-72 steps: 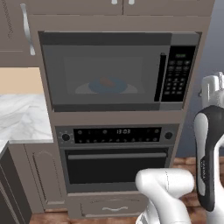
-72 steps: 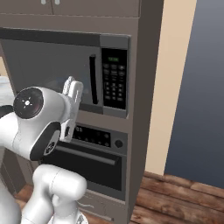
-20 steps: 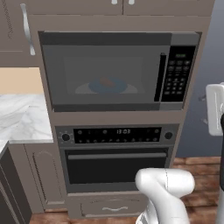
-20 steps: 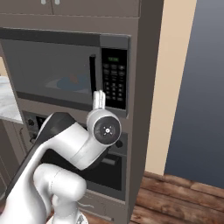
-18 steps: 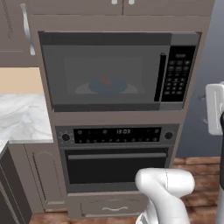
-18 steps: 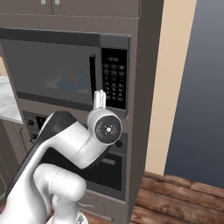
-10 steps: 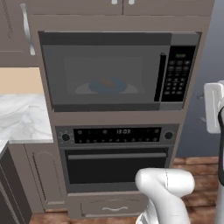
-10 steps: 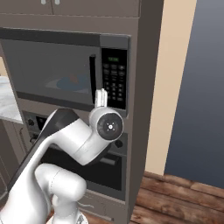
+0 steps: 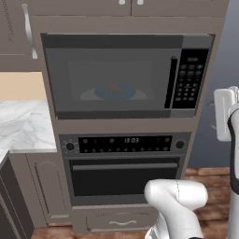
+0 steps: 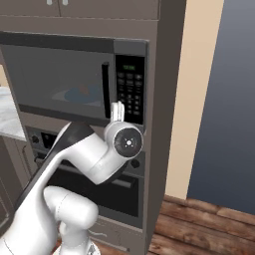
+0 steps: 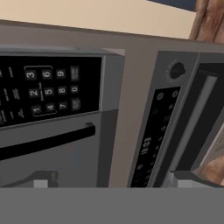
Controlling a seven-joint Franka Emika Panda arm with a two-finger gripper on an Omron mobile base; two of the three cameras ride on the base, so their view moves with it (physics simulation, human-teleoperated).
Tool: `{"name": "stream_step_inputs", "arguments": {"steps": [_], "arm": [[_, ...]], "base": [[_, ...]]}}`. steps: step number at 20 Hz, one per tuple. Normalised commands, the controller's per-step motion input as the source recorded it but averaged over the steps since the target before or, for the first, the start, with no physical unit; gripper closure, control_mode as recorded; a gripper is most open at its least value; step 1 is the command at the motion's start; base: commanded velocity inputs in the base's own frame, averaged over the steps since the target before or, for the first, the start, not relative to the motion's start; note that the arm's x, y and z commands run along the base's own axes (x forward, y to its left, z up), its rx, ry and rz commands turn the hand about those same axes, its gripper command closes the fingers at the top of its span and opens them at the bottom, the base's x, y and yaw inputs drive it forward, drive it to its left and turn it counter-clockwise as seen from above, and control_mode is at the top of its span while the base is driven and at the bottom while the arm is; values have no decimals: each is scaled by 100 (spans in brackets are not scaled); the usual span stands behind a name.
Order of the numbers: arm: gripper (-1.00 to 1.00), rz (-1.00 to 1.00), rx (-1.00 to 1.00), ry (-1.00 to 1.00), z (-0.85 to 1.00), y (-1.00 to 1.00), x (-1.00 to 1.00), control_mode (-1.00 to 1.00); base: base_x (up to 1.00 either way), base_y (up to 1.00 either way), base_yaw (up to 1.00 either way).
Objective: Pick the sweet potato from the counter and place it in the microwave. Then turn on the microwave.
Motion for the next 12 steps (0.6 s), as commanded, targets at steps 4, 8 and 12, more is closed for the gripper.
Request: {"name": "stream_step_inputs", "arguments": {"steps": [4, 8, 12], "arm": [[-100, 0, 3, 0, -6, -6, 20, -100], [-100, 0, 3, 0, -6, -11, 14, -100], [-100, 0, 2, 0, -7, -10, 14, -100]], "base": [[0, 0, 0], [0, 0, 0], [0, 0, 0]]}}
